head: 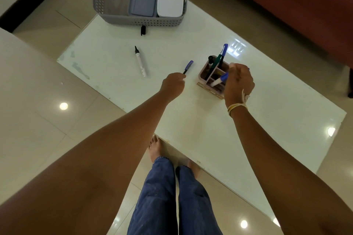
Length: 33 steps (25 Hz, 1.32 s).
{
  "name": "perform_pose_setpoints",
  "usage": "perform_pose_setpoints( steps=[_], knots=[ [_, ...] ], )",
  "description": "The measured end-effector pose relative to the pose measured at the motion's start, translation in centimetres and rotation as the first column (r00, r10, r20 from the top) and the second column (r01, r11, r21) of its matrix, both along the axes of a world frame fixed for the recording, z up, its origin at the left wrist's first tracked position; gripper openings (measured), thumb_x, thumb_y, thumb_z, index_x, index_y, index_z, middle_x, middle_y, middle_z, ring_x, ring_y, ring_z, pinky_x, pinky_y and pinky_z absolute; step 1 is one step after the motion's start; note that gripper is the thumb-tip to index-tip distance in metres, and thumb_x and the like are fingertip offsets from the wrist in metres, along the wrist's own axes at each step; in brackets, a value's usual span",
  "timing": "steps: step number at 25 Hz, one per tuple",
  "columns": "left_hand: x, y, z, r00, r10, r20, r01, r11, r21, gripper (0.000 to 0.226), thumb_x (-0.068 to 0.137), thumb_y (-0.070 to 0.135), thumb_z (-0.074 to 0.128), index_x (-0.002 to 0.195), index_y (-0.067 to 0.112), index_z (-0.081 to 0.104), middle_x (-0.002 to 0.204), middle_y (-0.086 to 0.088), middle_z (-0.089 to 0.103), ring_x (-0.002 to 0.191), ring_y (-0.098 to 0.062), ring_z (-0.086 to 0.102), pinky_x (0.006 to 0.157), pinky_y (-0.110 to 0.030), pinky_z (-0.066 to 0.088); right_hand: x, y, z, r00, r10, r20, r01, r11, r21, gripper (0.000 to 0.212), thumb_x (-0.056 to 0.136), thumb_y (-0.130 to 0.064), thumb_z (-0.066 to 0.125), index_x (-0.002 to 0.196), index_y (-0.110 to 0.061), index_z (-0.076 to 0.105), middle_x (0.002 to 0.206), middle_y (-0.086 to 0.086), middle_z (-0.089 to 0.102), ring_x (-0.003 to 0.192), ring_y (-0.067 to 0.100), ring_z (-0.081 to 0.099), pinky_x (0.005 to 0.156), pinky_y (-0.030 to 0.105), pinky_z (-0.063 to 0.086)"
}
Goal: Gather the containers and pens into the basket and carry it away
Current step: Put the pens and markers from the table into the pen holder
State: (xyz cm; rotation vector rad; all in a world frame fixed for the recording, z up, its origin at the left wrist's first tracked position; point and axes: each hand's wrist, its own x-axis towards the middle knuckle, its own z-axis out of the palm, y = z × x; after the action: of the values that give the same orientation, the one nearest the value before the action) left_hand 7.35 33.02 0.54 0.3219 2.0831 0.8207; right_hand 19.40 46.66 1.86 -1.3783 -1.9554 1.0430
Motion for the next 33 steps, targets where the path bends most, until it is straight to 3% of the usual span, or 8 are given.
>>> perform_pose_setpoints(
  steps=[5, 7, 10, 12, 21, 26, 30, 33],
  knots=[
    [-4.4, -4.8, -1.8, 0.96, 0.28, 0.019, -0.277, 0.958, -0.078, 0.039, 0.089, 0.005, 0.043, 0.12, 0.018, 0.065, 0.131, -0.005, 0.062, 0.123, -0.024, 0.057, 0.105, -0.04, 0.047, -6.3, -3.9, 0.8, 0.978, 0.209, -0.007, -0.19, 0.901, 0.39, 0.022, 0.095, -0.019, 0.044, 0.096, -0.011, 0.065, 0.091, 0.002, 0.063, 0.086, 0.013, 0.055, 0.079, 0.025, 0.045],
    [-6.4, -6.5, -2.4, 0.924, 0.382, 0.016, -0.379, 0.921, -0.095, 0.039, 0.088, 0.005, 0.045, 0.119, 0.017, 0.065, 0.131, -0.008, 0.062, 0.123, -0.026, 0.058, 0.103, -0.041, 0.049, -10.4, -6.6, 0.1, 0.909, 0.414, -0.041, -0.391, 0.885, 0.251, 0.02, 0.092, -0.013, 0.044, 0.092, -0.009, 0.064, 0.085, 0.0, 0.062, 0.079, 0.016, 0.058, 0.074, 0.03, 0.048],
    [-10.2, -8.3, -2.9, 0.897, 0.441, -0.03, -0.441, 0.891, -0.109, 0.04, 0.086, 0.004, 0.045, 0.118, 0.017, 0.065, 0.127, -0.009, 0.064, 0.114, -0.025, 0.062, 0.096, -0.041, 0.054, -16.4, -9.7, -2.5, 0.816, 0.571, 0.087, -0.545, 0.811, -0.215, 0.019, 0.091, -0.01, 0.046, 0.096, -0.008, 0.064, 0.08, 0.004, 0.064, 0.07, 0.019, 0.06, 0.065, 0.031, 0.051],
    [-12.7, -9.1, -3.4, 0.883, 0.468, -0.028, -0.468, 0.878, -0.099, 0.041, 0.085, 0.004, 0.043, 0.118, 0.017, 0.064, 0.124, -0.007, 0.064, 0.097, -0.025, 0.066, 0.082, -0.04, 0.059, -19.8, -10.7, -4.7, 0.731, 0.629, 0.264, -0.544, 0.771, -0.329, 0.02, 0.093, -0.014, 0.049, 0.108, -0.008, 0.062, 0.099, 0.012, 0.067, 0.089, 0.027, 0.065, 0.079, 0.037, 0.056],
    [-16.7, -7.5, -8.2, 0.887, 0.462, -0.02, -0.462, 0.884, -0.072, 0.019, 0.086, 0.026, 0.062, 0.1, 0.015, 0.06, 0.11, -0.011, 0.068, 0.085, -0.029, 0.07, 0.083, -0.041, 0.059, -29.7, -6.8, -9.4, 0.491, 0.652, 0.578, -0.749, 0.655, -0.102, 0.038, 0.1, -0.023, 0.046, 0.137, -0.021, 0.049, 0.14, 0.013, 0.044, 0.126, 0.033, 0.048, 0.104, 0.042, 0.046],
    [-16.1, -5.8, -8.7, 0.906, 0.357, -0.229, -0.402, 0.895, -0.196, 0.038, 0.077, 0.038, 0.072, 0.095, 0.005, 0.064, 0.101, -0.008, 0.068, 0.096, -0.025, 0.067, 0.07, -0.025, 0.045, -27.9, -7.2, -9.8, 0.587, 0.557, 0.588, -0.697, 0.716, 0.018, 0.023, 0.097, -0.023, 0.052, 0.111, -0.008, 0.062, 0.117, 0.011, 0.058, 0.106, 0.027, 0.06, 0.09, 0.039, 0.053],
    [-13.4, -5.9, -7.3, 0.919, 0.361, -0.159, -0.389, 0.894, -0.223, 0.027, 0.072, 0.023, 0.072, 0.089, 0.003, 0.063, 0.087, -0.008, 0.066, 0.09, -0.025, 0.068, 0.066, -0.026, 0.047, -22.8, -8.1, -9.2, 0.918, 0.339, 0.208, -0.272, 0.916, -0.294, 0.018, 0.089, -0.013, 0.063, 0.106, -0.009, 0.058, 0.092, 0.004, 0.064, 0.078, 0.013, 0.061, 0.084, 0.035, 0.055],
    [-10.9, -6.1, -5.4, 0.931, 0.326, -0.165, -0.346, 0.932, -0.108, 0.023, 0.072, 0.022, 0.072, 0.089, 0.007, 0.067, 0.085, -0.001, 0.066, 0.088, -0.019, 0.065, 0.068, -0.026, 0.047, -20.0, -8.2, -7.6, 0.985, -0.08, -0.152, -0.069, 0.626, -0.776, 0.021, 0.099, -0.01, 0.051, 0.119, -0.009, 0.057, 0.1, 0.013, 0.068, 0.085, 0.02, 0.066, 0.087, 0.035, 0.056]
  ],
)
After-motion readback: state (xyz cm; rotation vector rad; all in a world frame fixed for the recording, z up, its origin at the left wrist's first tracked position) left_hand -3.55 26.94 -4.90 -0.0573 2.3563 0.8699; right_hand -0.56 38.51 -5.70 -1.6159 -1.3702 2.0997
